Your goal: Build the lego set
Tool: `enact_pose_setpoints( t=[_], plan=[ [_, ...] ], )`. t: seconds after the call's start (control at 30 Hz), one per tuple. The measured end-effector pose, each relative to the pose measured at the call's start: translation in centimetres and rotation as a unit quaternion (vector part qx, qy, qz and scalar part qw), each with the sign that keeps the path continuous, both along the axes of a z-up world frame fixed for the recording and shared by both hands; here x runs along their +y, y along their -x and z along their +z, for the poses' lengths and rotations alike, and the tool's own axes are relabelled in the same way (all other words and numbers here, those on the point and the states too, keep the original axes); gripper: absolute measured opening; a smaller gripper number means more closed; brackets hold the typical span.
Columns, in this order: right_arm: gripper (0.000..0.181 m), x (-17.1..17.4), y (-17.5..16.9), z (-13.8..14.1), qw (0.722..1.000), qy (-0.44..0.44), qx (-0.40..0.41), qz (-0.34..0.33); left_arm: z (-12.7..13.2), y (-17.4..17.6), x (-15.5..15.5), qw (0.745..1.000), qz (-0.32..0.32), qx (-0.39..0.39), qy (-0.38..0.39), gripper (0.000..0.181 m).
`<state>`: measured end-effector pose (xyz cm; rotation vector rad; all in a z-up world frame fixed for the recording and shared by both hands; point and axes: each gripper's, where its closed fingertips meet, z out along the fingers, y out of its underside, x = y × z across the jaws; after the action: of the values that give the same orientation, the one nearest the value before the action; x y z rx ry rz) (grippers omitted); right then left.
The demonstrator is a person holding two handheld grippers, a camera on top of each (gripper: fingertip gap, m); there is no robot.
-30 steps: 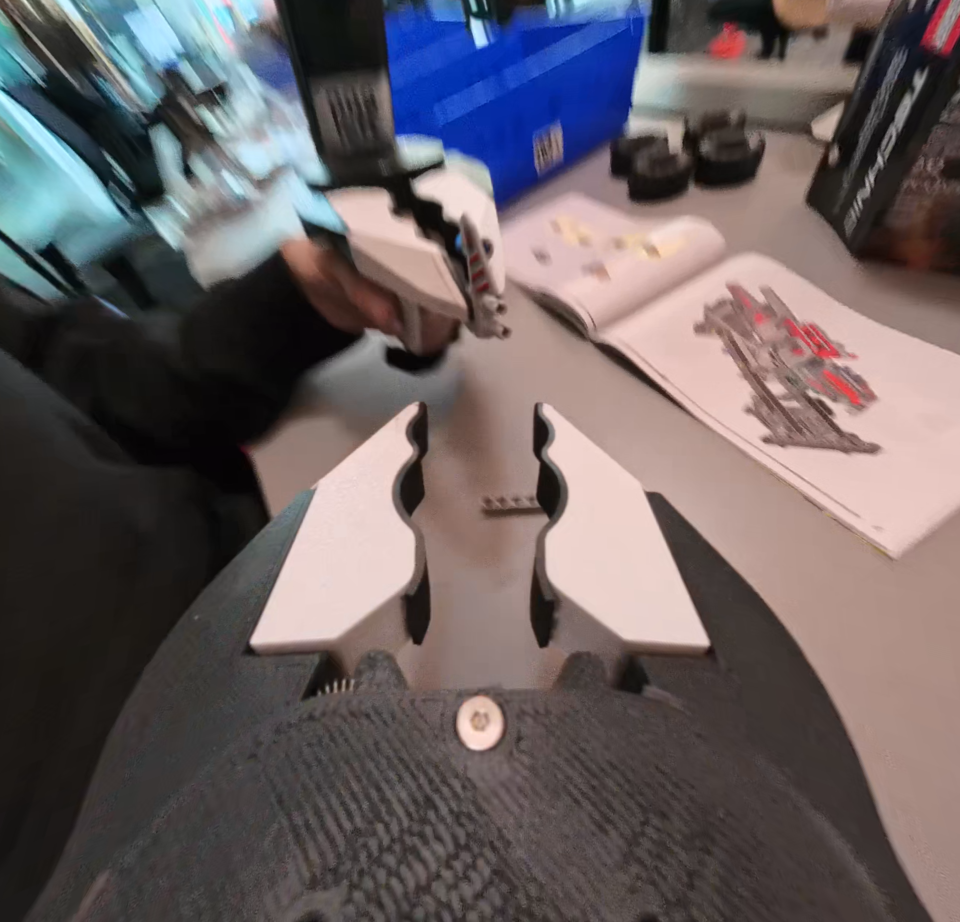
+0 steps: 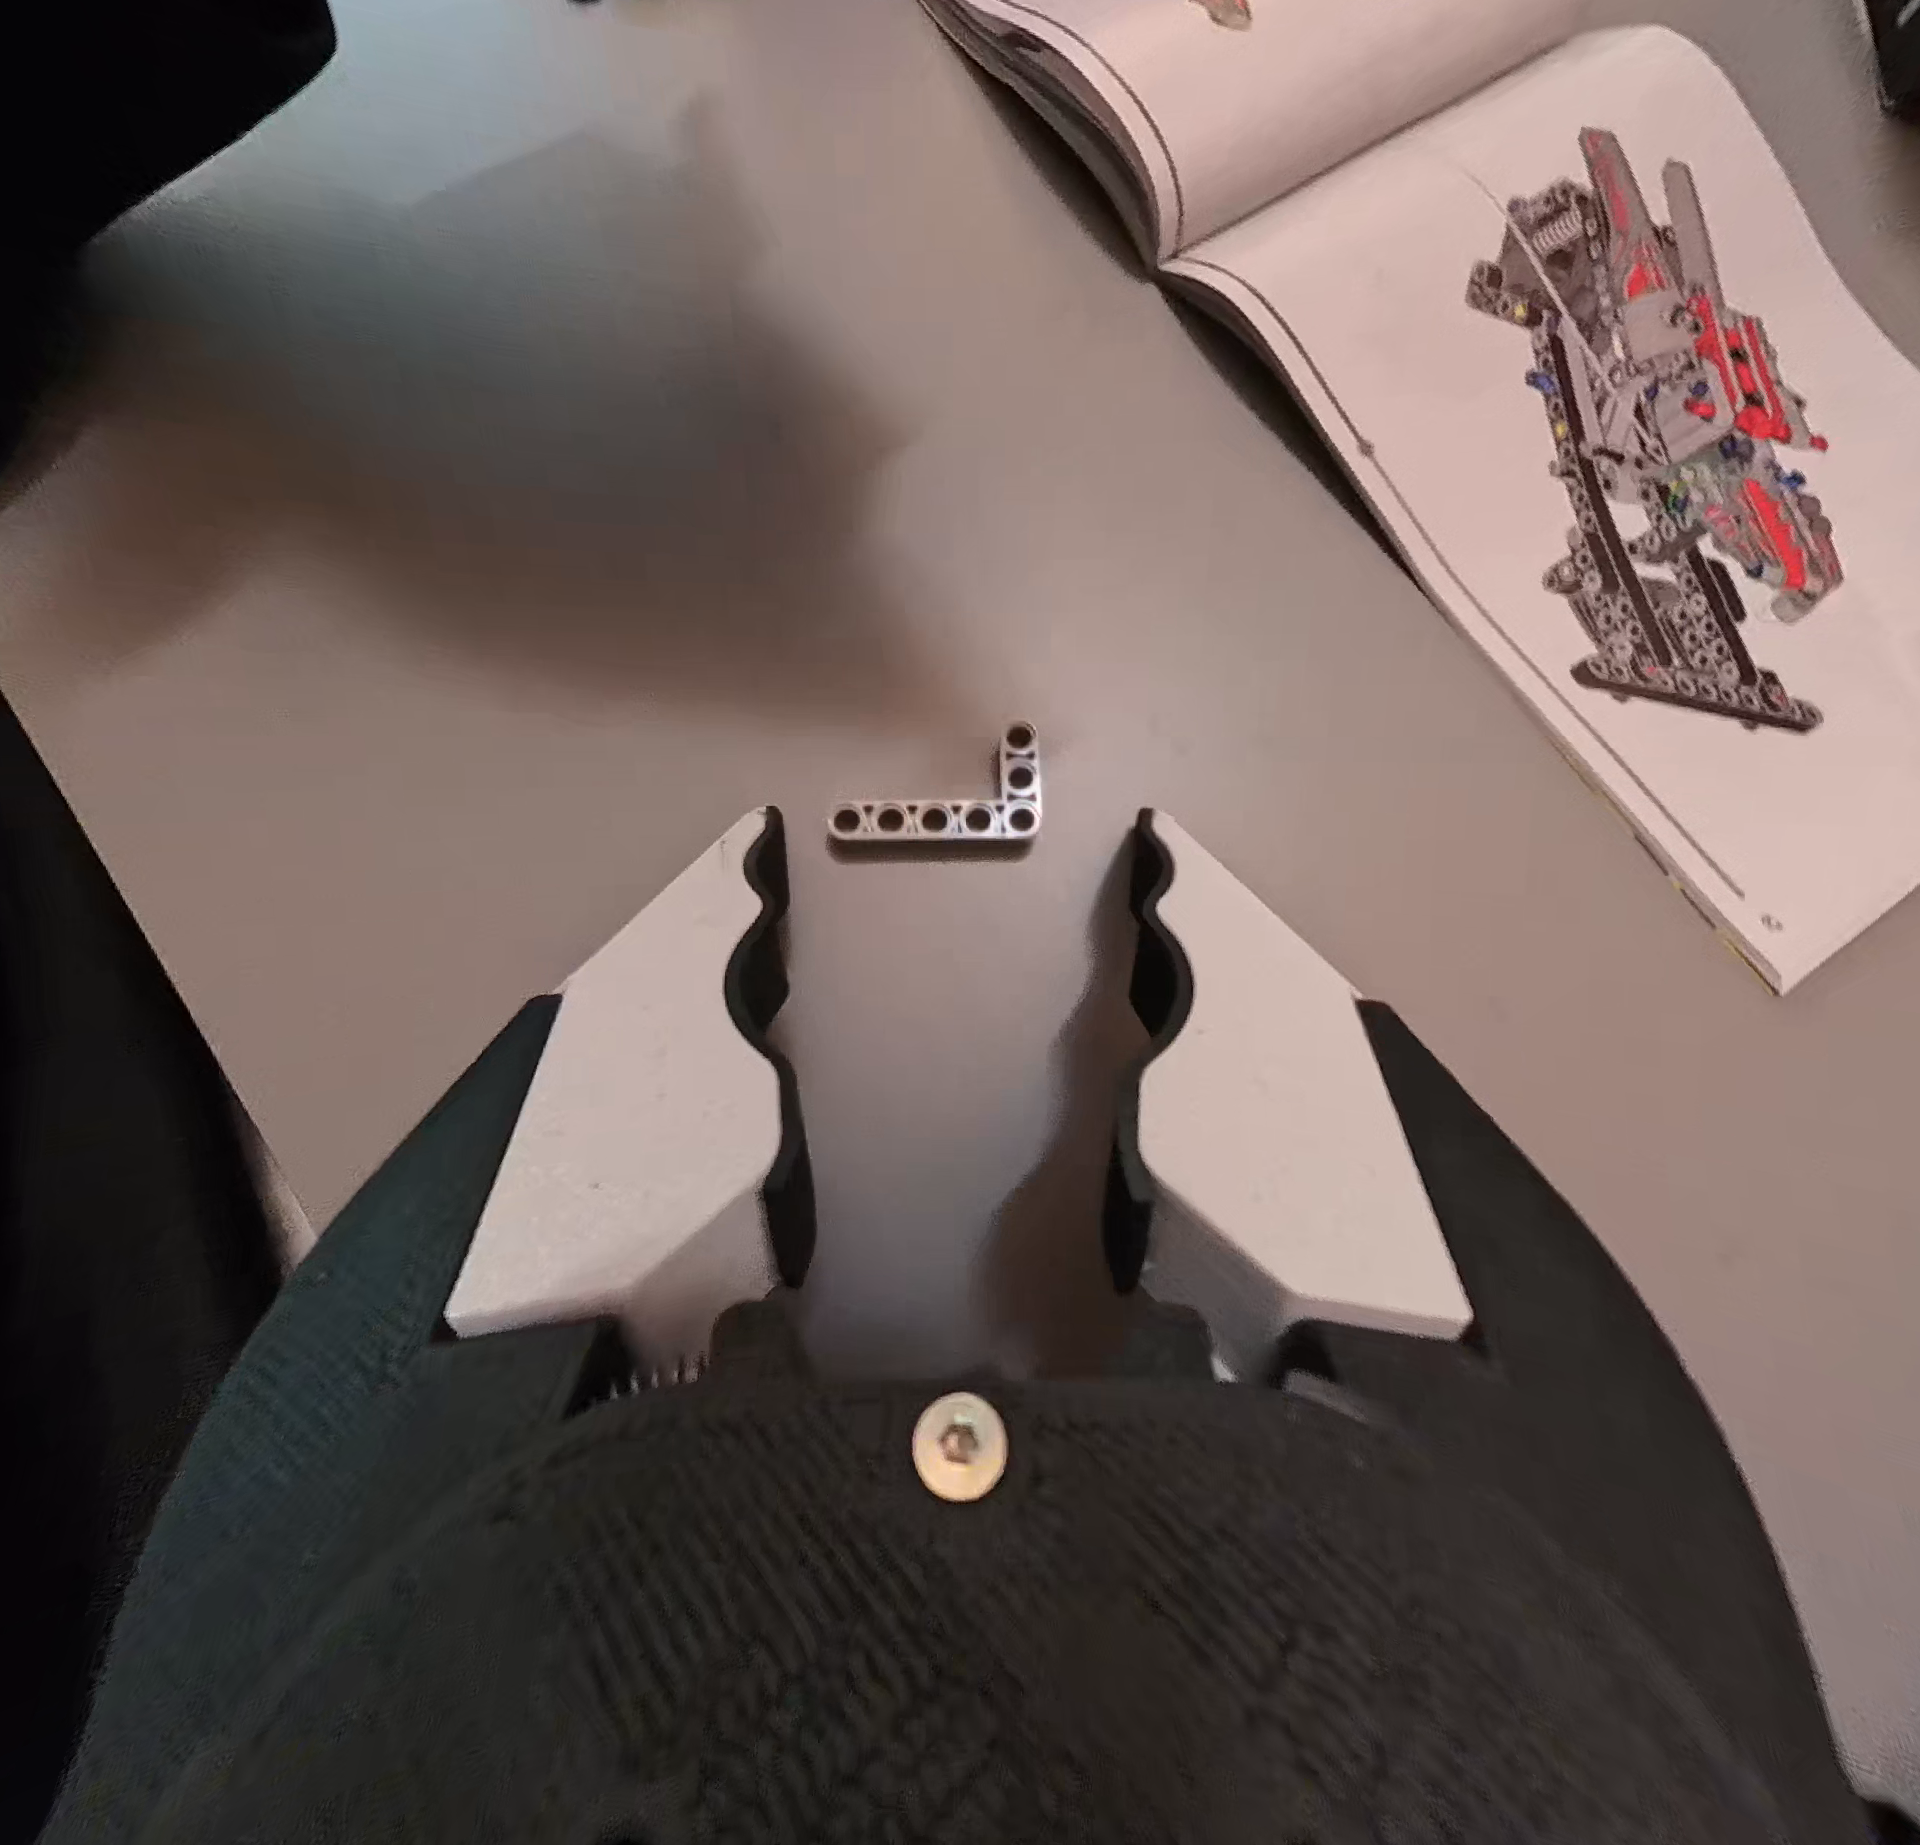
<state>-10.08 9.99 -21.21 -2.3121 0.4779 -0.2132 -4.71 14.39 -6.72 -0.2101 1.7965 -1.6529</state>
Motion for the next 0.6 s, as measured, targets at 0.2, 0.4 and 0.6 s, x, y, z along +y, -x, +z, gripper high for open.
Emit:
enact_pose_setpoints(
  t=[0.2, 0.4, 0.6],
  plan=[
    [0.040, 0.6, 0.1, 0.2, 0.999, -0.011, -0.020, 0.024, 2.1, -1.7, 6.1, 0.997, 0.062, 0.000, 0.052, 0.004],
    [0.040, 1.0, 0.3, 0.2, 0.999, -0.014, -0.033, 0.036, 3.6, -2.7, 11.0, 0.982, 0.095, 0.031, 0.159, 0.004],
    [0.040, 1.8, 0.5, 0.3, 0.997, -0.022, -0.045, 0.057, 3.7, -2.6, 10.8, 0.985, 0.097, 0.020, 0.144, 0.004]
  ],
)
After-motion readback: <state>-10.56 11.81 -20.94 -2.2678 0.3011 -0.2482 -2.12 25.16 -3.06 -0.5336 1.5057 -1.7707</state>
